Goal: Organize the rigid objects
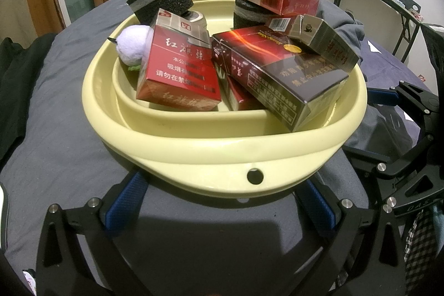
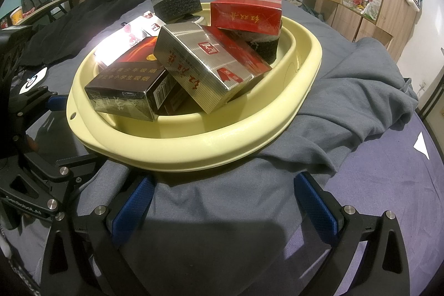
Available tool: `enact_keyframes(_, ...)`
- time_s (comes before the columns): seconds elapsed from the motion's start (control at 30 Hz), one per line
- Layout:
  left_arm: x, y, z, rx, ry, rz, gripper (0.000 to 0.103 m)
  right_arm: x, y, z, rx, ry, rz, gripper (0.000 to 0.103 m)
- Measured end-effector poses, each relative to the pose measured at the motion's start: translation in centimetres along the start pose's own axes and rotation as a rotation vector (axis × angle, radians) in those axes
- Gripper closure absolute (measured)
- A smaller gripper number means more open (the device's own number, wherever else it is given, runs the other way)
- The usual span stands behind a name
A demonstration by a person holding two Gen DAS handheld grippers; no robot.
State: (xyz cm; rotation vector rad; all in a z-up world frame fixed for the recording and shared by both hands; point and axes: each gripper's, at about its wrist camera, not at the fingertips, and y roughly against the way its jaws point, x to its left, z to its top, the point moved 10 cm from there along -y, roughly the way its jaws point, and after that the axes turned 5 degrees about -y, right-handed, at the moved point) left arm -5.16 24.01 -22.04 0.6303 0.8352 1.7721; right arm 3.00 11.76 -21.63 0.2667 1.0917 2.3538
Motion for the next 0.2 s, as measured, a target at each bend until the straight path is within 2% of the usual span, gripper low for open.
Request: enact_keyframes(0.2,0.01,-0.01,0.00,0.001,0.000,-0.001,0.000,0.00,0.00,0.00,0.000,0.000,0.000,0.000)
